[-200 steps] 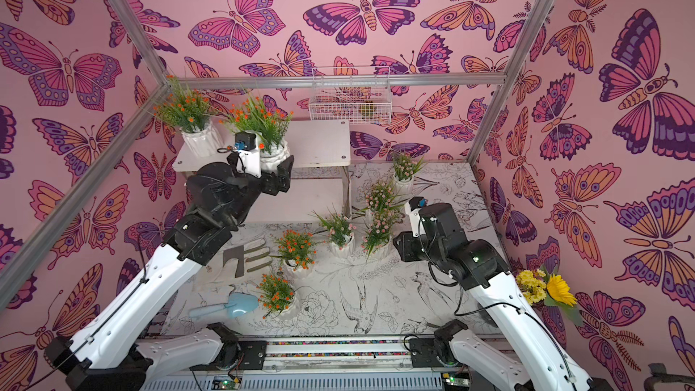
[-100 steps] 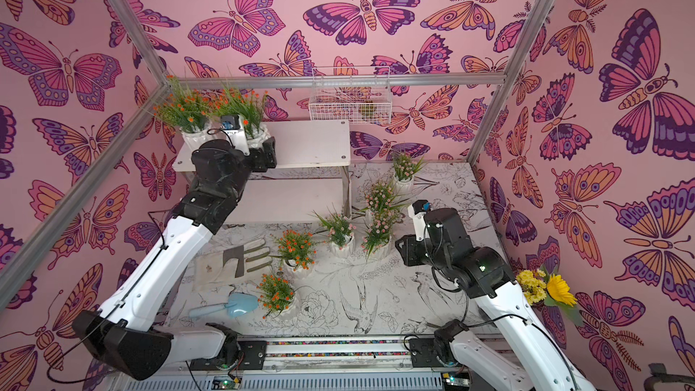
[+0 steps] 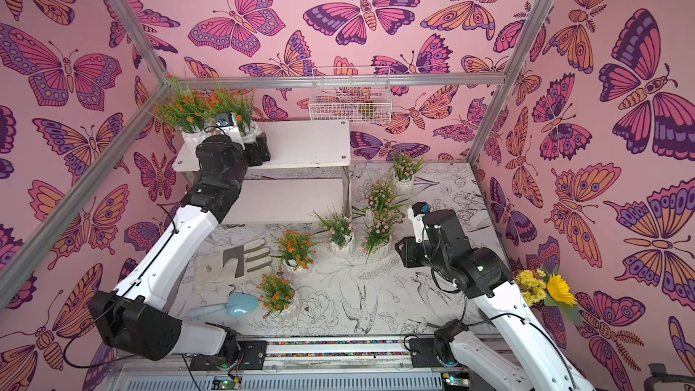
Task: Place the baby's breath potted plants on the rack by color
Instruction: Place the baby's breath potted plant on the rack.
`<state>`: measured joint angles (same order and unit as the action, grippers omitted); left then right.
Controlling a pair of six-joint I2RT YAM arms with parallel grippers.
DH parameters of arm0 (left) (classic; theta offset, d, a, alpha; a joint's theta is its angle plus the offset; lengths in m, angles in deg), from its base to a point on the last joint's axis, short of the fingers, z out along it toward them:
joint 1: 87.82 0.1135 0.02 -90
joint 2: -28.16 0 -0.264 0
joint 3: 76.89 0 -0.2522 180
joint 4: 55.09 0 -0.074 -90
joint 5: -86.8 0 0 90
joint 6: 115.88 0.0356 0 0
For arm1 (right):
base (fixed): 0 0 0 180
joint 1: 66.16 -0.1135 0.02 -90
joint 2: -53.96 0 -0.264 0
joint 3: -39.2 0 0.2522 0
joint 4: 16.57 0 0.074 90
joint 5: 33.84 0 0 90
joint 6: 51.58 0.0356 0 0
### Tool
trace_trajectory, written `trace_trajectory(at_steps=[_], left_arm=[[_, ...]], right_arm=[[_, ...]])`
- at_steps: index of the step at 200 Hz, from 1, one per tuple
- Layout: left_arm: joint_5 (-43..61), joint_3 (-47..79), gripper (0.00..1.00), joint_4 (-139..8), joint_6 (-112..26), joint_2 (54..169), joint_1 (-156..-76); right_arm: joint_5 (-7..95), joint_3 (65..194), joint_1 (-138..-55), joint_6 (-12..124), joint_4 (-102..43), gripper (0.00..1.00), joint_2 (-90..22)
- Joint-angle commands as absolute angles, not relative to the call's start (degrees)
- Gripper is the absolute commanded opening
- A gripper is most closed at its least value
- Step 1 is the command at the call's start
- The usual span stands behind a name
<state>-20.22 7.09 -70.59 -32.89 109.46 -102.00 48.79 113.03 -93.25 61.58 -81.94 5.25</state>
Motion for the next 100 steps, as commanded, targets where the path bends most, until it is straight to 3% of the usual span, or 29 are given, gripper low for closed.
trace_trajectory(at_steps=[1, 81, 100], left_arm=[[-23.04, 6.29, 0.63, -63.33, -33.54, 109.77, -101.36], [-26.12, 4.56, 0.67, -62.60, -32.57, 113.39, -101.31], [-26.64, 3.89, 0.74, -62.73, -32.40, 114.10, -101.27]], right_arm=[[48.69, 112.90, -93.06, 62.33, -81.23, 0.33, 5.09], [49.05, 112.43, -93.05, 62.92, -81.53, 0.33, 6.27], [49.04, 112.20, -93.05, 63.03, -81.31, 0.33, 6.41]])
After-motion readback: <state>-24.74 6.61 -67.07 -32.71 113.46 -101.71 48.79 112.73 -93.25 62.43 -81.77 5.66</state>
